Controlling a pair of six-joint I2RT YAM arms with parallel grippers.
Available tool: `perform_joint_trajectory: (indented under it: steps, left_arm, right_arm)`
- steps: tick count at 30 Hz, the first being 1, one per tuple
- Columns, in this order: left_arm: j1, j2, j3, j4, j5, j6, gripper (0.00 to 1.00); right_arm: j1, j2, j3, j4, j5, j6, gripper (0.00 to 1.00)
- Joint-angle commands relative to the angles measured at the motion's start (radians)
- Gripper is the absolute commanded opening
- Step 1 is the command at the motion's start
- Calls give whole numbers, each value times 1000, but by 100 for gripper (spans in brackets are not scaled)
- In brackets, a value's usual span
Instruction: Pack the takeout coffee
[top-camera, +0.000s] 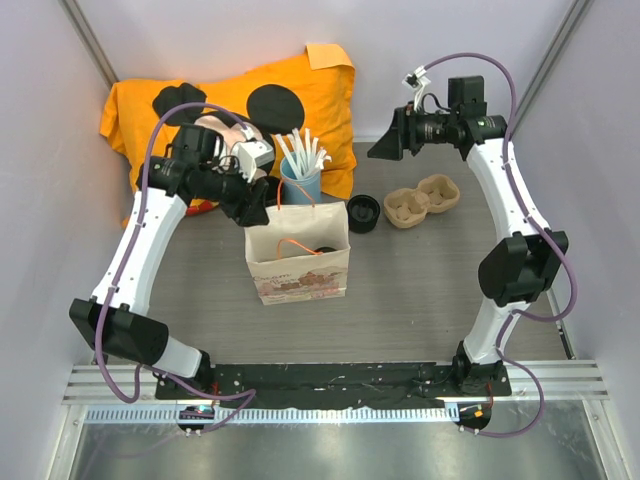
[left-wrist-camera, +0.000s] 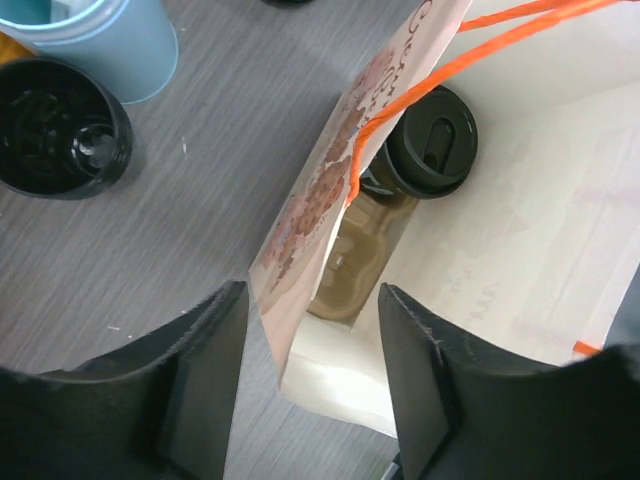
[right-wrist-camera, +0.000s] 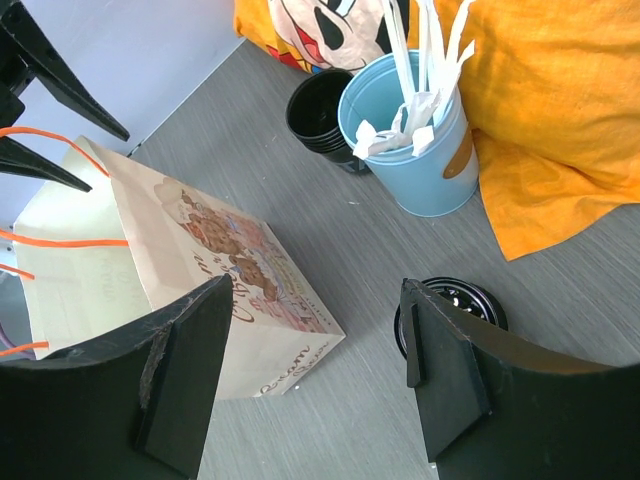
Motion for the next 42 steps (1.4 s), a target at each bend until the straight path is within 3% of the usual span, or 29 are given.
perform_joint_trajectory:
  steps: [1, 6, 8, 12, 16, 25, 32, 42]
  left_arm:
    - [-14, 2, 26, -27, 11, 32, 56]
    - [-14, -15, 8, -9, -23, 29, 43]
    - [-15, -18, 1, -4, -34, 22, 29]
    - [-15, -26, -8, -5, -46, 20, 19]
    - [-15, -32, -14, -18, -55, 17, 18]
    - [-14, -55, -11, -61, -89, 52, 13]
    - [-14, -56, 12, -96, -92, 71, 13]
    - [20, -59, 50, -150, -107, 98, 10]
  right_arm:
    - [13, 1, 2, 35, -10, 1, 73]
    - [24, 2, 2, 38, -17, 2, 74]
    - [29, 5, 2, 41, -15, 4, 74]
    - [41, 16, -7, 41, -7, 4, 74]
    - [46, 15, -45, 90, 5, 39, 74]
    - [49, 34, -149, 366, 57, 245, 73]
    - [75, 122, -148, 568, 121, 387, 66]
    - [135, 258, -27, 593, 161, 432, 59]
